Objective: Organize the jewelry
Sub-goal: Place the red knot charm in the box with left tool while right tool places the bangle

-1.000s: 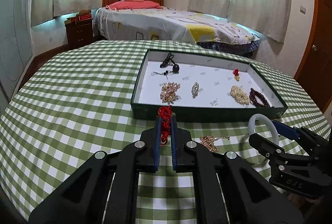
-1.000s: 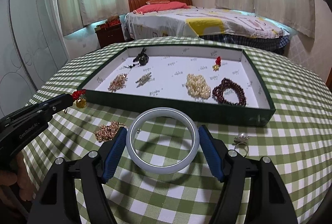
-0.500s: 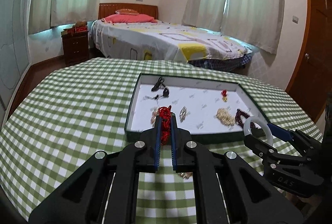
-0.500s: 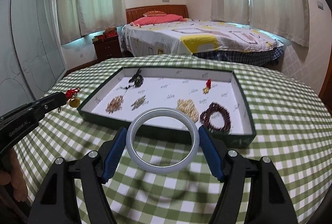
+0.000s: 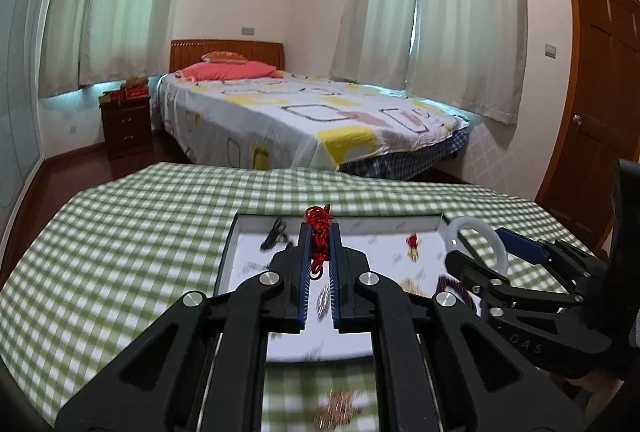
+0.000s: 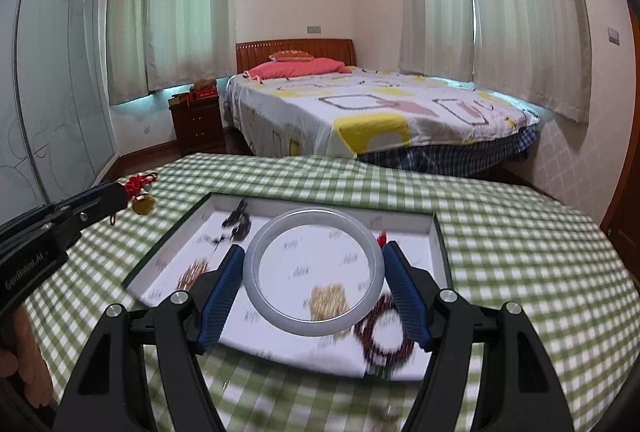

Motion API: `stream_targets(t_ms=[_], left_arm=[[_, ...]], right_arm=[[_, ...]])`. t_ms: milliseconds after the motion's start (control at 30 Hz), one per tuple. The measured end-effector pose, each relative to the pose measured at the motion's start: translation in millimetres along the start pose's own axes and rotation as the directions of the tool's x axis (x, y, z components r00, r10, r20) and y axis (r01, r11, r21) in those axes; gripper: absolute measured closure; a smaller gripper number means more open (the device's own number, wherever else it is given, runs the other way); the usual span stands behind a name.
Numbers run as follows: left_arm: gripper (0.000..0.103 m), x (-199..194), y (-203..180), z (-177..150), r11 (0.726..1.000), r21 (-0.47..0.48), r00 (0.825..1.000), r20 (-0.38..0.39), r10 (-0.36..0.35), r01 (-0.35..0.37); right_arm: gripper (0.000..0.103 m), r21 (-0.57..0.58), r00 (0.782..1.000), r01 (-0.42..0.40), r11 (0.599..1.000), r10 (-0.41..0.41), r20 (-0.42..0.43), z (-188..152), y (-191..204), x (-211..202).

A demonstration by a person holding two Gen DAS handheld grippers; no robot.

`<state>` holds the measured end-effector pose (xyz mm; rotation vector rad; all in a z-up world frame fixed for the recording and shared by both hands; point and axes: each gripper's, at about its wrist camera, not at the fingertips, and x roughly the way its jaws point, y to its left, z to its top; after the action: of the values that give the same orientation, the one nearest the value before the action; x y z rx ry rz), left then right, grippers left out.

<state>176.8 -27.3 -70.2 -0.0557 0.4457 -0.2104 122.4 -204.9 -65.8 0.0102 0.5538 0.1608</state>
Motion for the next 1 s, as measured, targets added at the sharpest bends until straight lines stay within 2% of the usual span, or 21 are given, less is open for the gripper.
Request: stream_targets(t_ms=[200,300,467,667,767,833,1000], left_arm=[[0.094,45,-10,20,0.999,0.033,1.000,0.009,-0.007,0.007],[0.094,76,-11,22,0.999,0.037,1.000,-0.027,-0.003,0.004],[0.095,129,-7,16,0.999,0.035,0.991,-0.135,0.000,0.005],[0.095,178,-1,6,0.999,0.033,0.964,-0.264,-0.002,0.011],[0.095,193,1,3,0.999,0.032,0.946,-0.325,-0.007,0.018],[0.095,200,1,2,0.999,0.039,0.937,-0.349,-0.002,0.016],[0.094,219,2,-5,0.999,0.021,0.893,-0.450,-0.022,0.035]], right_arm=[[0.034,-0.023,1.000,0.014,1.000,-0.014,0.016,23,-6,33],[0.034,-0.019,1.000,0.014,1.000,-0.014,-0.013,28,-11,55],[0.034,-0.002,0.995,0.011,1.000,-0.011,-0.096,26,-22,96],[0.034,-0.001,0.969,-0.003,1.000,0.003,-0.246,21,-30,138],[0.034,0.013,0.942,-0.022,1.000,0.026,-0.335,20,-35,155],[0.034,-0.001,0.931,-0.026,1.000,0.024,-0.365,20,-34,160],[0.034,-0.019,0.904,-0.027,0.999,0.016,-0.428,14,-33,169]])
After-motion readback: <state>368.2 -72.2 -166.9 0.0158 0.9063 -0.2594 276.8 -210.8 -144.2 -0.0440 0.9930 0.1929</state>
